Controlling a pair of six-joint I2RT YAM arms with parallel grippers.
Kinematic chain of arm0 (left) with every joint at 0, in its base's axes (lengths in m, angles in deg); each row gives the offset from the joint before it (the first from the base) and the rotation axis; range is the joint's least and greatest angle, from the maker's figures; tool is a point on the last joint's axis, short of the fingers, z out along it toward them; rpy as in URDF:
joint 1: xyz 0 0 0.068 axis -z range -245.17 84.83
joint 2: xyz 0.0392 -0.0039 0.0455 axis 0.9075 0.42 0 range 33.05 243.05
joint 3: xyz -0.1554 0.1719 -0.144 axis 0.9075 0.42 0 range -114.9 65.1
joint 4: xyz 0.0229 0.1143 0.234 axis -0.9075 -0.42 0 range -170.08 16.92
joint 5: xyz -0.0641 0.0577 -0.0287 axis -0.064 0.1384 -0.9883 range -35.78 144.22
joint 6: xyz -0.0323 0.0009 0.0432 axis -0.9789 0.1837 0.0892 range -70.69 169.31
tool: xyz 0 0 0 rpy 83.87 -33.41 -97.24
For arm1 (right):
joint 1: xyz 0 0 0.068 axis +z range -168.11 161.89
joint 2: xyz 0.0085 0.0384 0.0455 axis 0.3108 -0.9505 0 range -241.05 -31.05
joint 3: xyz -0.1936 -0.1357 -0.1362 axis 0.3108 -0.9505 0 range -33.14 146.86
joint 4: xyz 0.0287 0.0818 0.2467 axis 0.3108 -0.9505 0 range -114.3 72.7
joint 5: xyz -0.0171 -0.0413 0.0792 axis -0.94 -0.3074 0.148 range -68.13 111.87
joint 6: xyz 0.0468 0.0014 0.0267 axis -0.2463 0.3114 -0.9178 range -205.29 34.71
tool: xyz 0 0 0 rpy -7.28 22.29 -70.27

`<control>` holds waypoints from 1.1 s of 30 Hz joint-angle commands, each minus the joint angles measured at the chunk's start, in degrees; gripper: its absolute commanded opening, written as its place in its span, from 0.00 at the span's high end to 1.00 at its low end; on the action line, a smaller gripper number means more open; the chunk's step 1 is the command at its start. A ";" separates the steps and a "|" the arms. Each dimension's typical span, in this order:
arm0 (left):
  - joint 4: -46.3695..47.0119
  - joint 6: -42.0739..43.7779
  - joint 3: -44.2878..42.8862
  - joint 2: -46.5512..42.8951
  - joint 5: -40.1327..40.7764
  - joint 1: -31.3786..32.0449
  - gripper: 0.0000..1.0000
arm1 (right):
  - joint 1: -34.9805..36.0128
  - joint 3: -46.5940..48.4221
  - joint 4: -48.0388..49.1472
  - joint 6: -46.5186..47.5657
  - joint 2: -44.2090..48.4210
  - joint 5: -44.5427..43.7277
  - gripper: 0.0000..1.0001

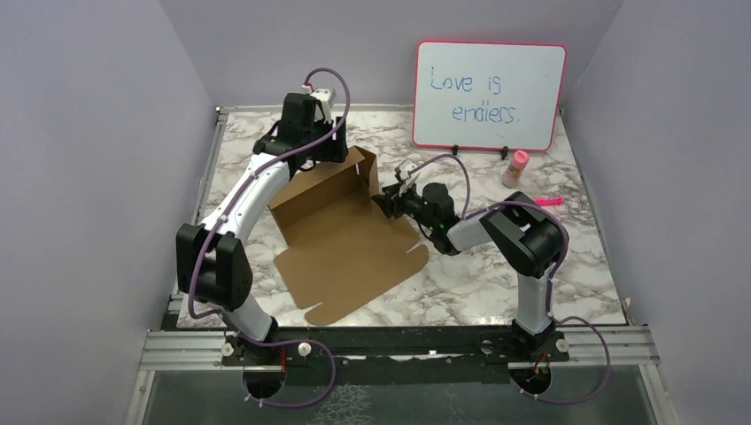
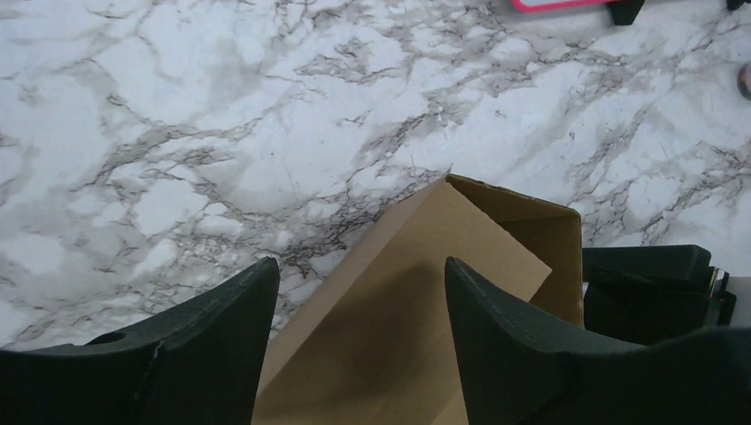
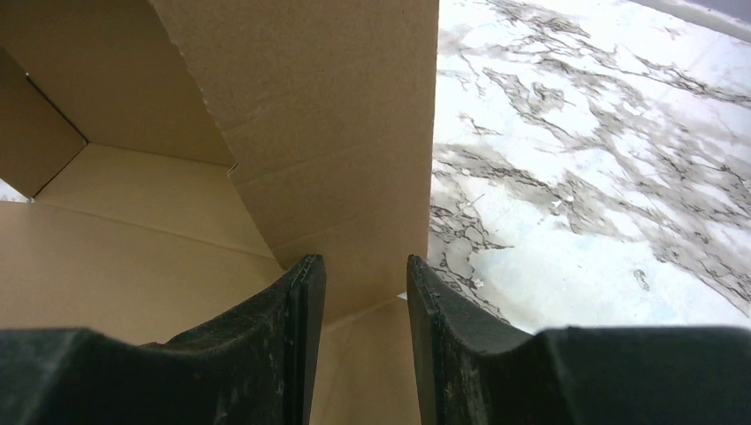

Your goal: Fold the paper box

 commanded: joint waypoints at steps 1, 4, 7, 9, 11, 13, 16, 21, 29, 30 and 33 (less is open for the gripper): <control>-0.51 0.91 -4.06 3.45 -6.66 -1.04 0.30 | 0.23 2.06 0.09 0.99 -1.56 2.72 0.56; -0.52 1.05 -4.85 5.39 -9.75 -1.55 0.30 | 0.23 3.04 -0.46 0.99 -2.11 3.53 0.56; -0.43 1.07 -4.97 6.60 -12.99 -1.86 0.31 | 0.24 3.85 -1.05 2.92 -2.51 4.89 0.56; -0.35 1.12 -4.89 7.10 -15.13 -1.96 0.32 | 0.28 4.31 -1.38 3.37 -2.55 5.66 0.56; -0.28 1.21 -4.81 7.37 -17.57 -2.05 0.33 | 0.26 4.42 -1.48 3.61 -2.40 6.01 0.56; -0.28 1.38 -4.63 7.43 -19.88 -2.11 0.33 | 0.29 4.36 -1.40 4.16 -2.00 5.81 0.56; -0.28 1.43 -4.24 7.43 -21.99 -2.14 0.34 | 0.23 4.11 -1.12 6.00 -1.35 5.20 0.57; -0.28 0.98 -4.26 8.21 -26.48 -2.14 0.34 | 0.19 3.60 -0.27 9.83 -0.31 4.80 0.62; -0.86 1.15 -4.75 8.93 -27.82 -2.30 0.34 | 0.19 3.26 1.43 13.63 0.74 5.07 0.65; -0.92 1.13 -4.79 9.05 -28.06 -2.31 0.34 | 0.09 3.34 1.45 14.05 0.68 5.32 0.65; -1.22 1.13 -4.80 9.58 -29.76 -2.31 0.34 | -0.37 3.53 1.65 13.45 0.77 5.32 0.67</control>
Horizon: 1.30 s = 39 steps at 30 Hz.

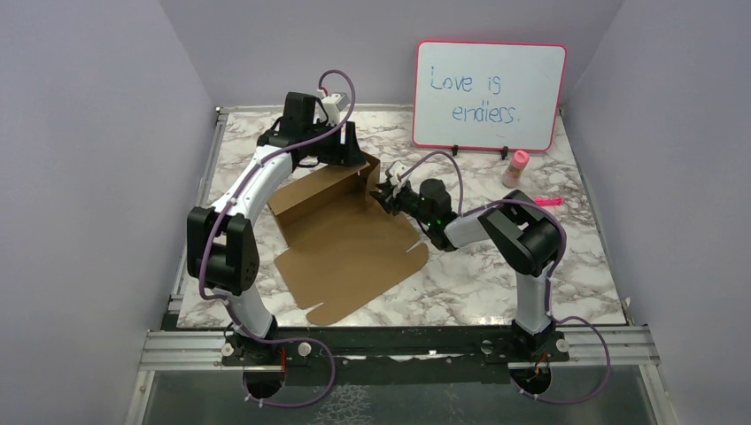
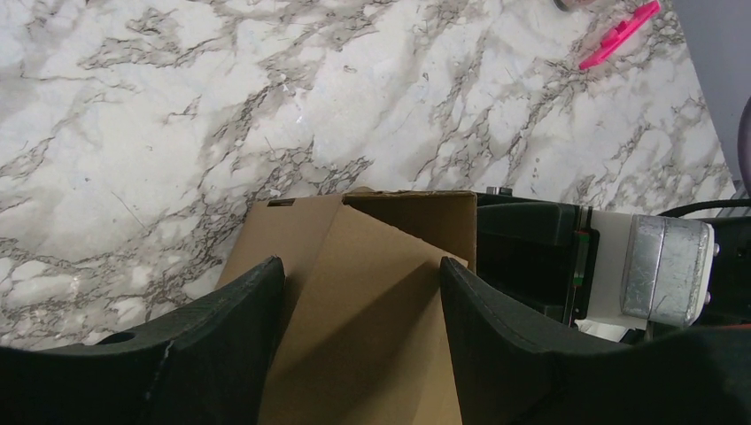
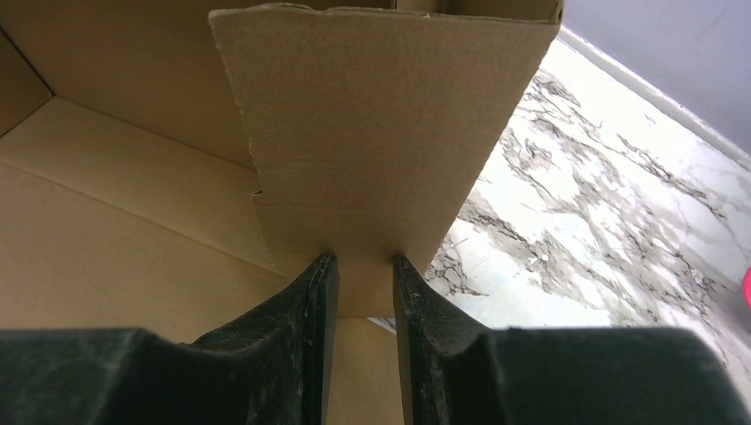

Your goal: Fold the paper box

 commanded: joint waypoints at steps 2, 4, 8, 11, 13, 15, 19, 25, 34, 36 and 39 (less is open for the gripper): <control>-1.07 0.63 -1.72 1.36 -4.60 -0.14 0.34 | -0.82 0.28 3.80 0.88 1.86 0.31 0.64; -1.18 0.78 -1.72 1.47 -4.83 -0.17 0.34 | -1.11 0.41 4.86 0.71 1.48 -0.26 0.55; -1.52 0.97 -2.08 1.72 -5.11 -0.17 0.34 | -1.71 2.15 3.72 0.39 1.02 0.66 0.46; -1.75 0.99 -2.38 1.85 -5.40 -0.26 0.34 | -1.86 2.97 3.69 0.34 0.73 0.82 0.38; -1.86 0.93 -2.51 1.96 -5.99 -0.42 0.34 | -2.13 3.42 3.61 0.44 0.43 0.96 0.35; -1.97 0.89 -2.74 2.16 -6.51 -0.64 0.34 | -2.52 3.81 3.96 0.35 0.21 1.90 0.33; -2.24 0.48 -3.27 2.75 -8.60 -0.77 0.34 | -3.24 5.77 1.80 0.40 -0.39 6.11 0.33; -2.24 -0.20 -3.21 2.89 -13.66 -0.79 0.34 | -3.42 9.04 -0.69 -0.28 -2.13 9.59 0.38; -2.24 -1.61 -2.50 3.70 -18.13 -0.78 0.34 | -3.41 9.25 0.13 -3.34 -1.79 11.74 0.52; -2.24 -1.91 -2.65 4.16 -18.07 -0.79 0.35 | -3.40 9.06 0.89 -4.23 -1.50 11.94 0.53; -2.47 -2.20 -3.26 4.64 -16.58 -0.91 0.34 | -3.42 8.89 2.19 -5.33 -1.45 12.07 0.53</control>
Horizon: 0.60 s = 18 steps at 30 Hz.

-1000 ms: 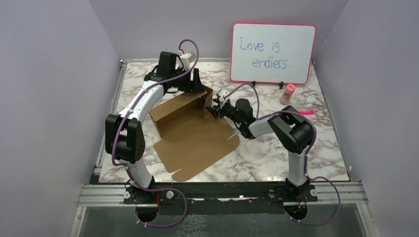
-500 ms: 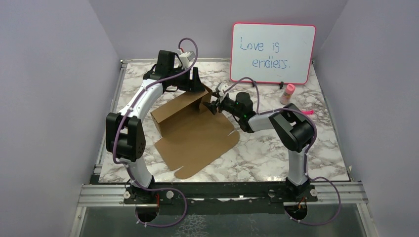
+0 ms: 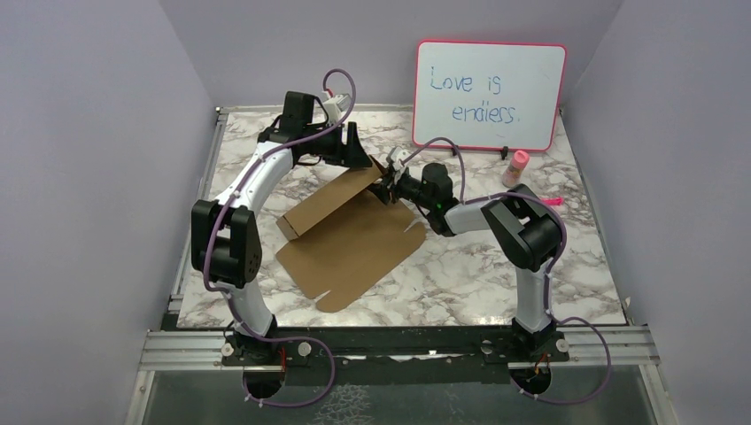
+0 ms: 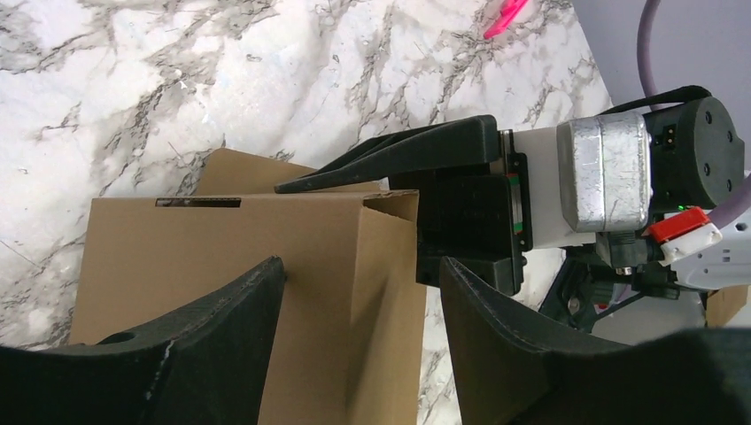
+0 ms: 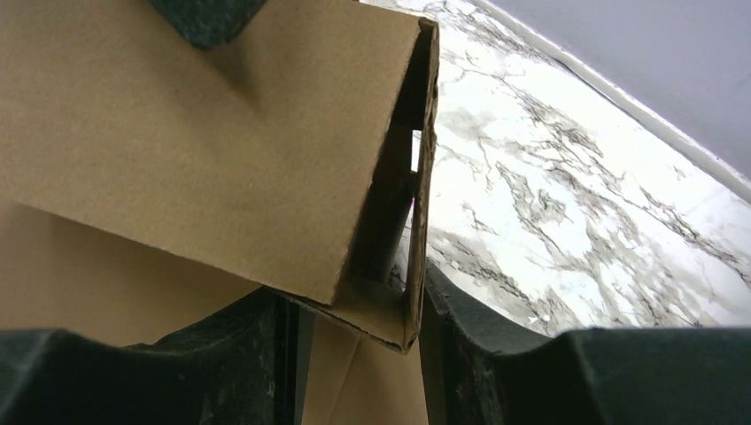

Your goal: Fold the paper box

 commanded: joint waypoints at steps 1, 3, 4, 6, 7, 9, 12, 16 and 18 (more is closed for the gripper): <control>-2.03 -1.31 -1.83 1.83 -1.89 0.06 0.34 | 0.08 1.79 5.65 -2.52 0.21 2.21 0.53; -2.23 -1.51 -2.71 2.04 -0.60 -0.72 0.32 | 0.06 2.19 5.44 -2.61 0.07 2.44 0.53; -2.24 -1.66 -3.08 2.14 -0.10 -1.24 0.31 | 0.04 2.38 5.29 -2.61 0.00 2.53 0.53; -2.24 -1.92 -3.75 2.60 0.46 -2.53 0.29 | 0.05 2.75 5.09 -2.54 -0.37 2.62 0.53; -2.24 -2.00 -4.09 2.94 0.43 -2.94 0.28 | 0.08 2.98 5.06 -2.48 -0.57 2.64 0.53; -2.24 -2.43 -4.67 3.73 0.15 -3.58 0.27 | 0.06 3.51 5.06 -2.48 -1.10 2.83 0.53; -2.24 -2.59 -5.30 5.18 -1.64 -3.76 0.25 | 0.07 4.94 4.62 -2.60 -2.20 3.25 0.53; -2.24 -2.72 -4.92 7.21 -4.55 -3.85 0.24 | 0.04 7.11 3.89 -2.74 -3.83 3.85 0.53; -2.25 -2.74 -4.89 7.95 -6.23 -3.84 0.23 | 0.10 8.22 3.37 -2.55 -4.54 4.45 0.53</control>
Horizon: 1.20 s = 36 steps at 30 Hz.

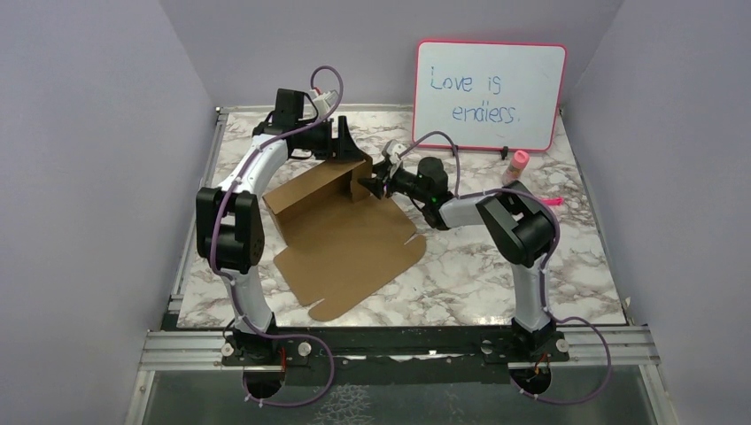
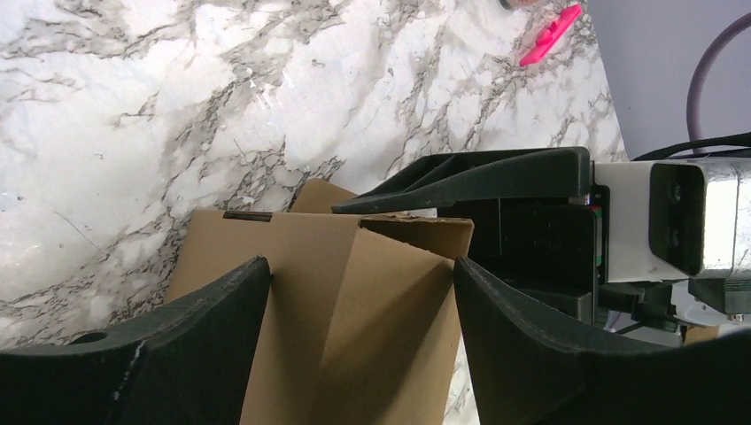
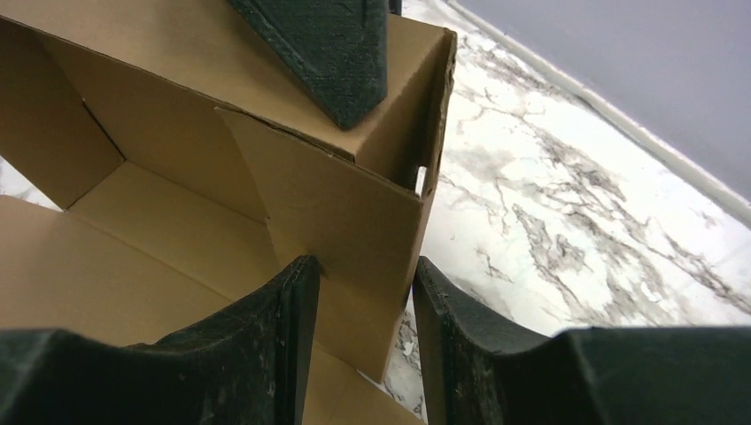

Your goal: Fold the paper box

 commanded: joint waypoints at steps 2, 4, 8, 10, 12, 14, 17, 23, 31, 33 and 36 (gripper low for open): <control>-1.49 -1.29 -0.87 2.87 -6.83 0.33 0.23 | 0.12 3.97 2.06 -0.15 -2.45 2.45 0.53; -1.46 -1.66 -1.40 3.50 -7.82 0.08 0.23 | 0.10 4.36 1.68 0.50 -2.86 3.07 0.52; -1.45 -2.61 -2.66 4.91 -9.67 -0.14 0.23 | 0.12 4.96 1.26 1.67 -3.94 2.89 0.52; -1.45 -2.95 -2.75 5.68 -11.73 -0.16 0.23 | 0.15 5.31 1.20 2.03 -4.35 2.49 0.52; -1.46 -3.14 -2.23 6.10 -12.76 -0.16 0.23 | 0.14 5.45 1.45 1.90 -4.58 1.75 0.52; -1.46 -3.16 -1.58 5.85 -13.07 -0.16 0.23 | 0.20 5.04 2.67 1.09 -4.39 0.58 0.53; -1.25 -3.44 -0.87 4.93 -13.73 -0.13 0.22 | 0.22 3.60 4.81 0.07 -3.30 -0.91 0.54; 0.04 -4.83 0.69 2.52 -14.65 1.43 0.22 | 0.23 -0.76 5.53 -1.07 1.99 -4.84 0.57; 0.65 -5.43 2.75 -0.03 -14.87 4.87 0.22 | 0.23 -7.00 4.04 -2.95 9.02 -11.40 0.65; 0.81 -5.53 3.13 -1.06 -14.76 5.31 0.22 | 0.24 -9.01 3.56 -3.83 11.39 -12.68 0.67; 0.95 -5.80 3.88 -2.31 -14.52 5.46 0.22 | 0.21 -11.77 1.79 -5.17 15.30 -15.86 0.72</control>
